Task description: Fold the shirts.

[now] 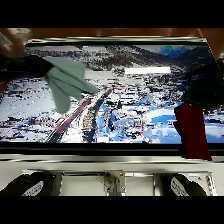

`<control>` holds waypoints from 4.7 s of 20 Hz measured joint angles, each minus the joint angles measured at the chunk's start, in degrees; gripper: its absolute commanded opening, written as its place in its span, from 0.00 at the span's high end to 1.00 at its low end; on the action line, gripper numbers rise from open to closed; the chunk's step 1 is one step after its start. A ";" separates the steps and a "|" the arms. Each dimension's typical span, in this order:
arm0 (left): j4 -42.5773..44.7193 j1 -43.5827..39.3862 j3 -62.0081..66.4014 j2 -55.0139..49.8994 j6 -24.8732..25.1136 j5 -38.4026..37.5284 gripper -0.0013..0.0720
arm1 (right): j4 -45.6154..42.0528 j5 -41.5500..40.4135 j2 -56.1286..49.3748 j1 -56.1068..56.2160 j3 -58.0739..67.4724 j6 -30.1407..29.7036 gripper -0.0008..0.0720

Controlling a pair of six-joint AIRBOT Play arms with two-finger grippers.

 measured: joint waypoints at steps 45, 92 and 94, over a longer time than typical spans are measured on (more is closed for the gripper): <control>-21.38 -19.74 -29.33 -27.69 -0.33 7.93 0.93 | 25.59 -14.69 -29.75 11.47 -13.86 -10.51 0.86; 9.70 -9.27 -4.31 -30.14 -7.45 -2.05 0.67 | 33.86 -29.27 -17.00 14.62 -19.54 -6.29 0.87; 7.87 -9.07 -4.24 -32.39 -8.33 -1.20 0.20 | 35.82 -29.90 -18.21 14.27 -19.28 -7.78 0.34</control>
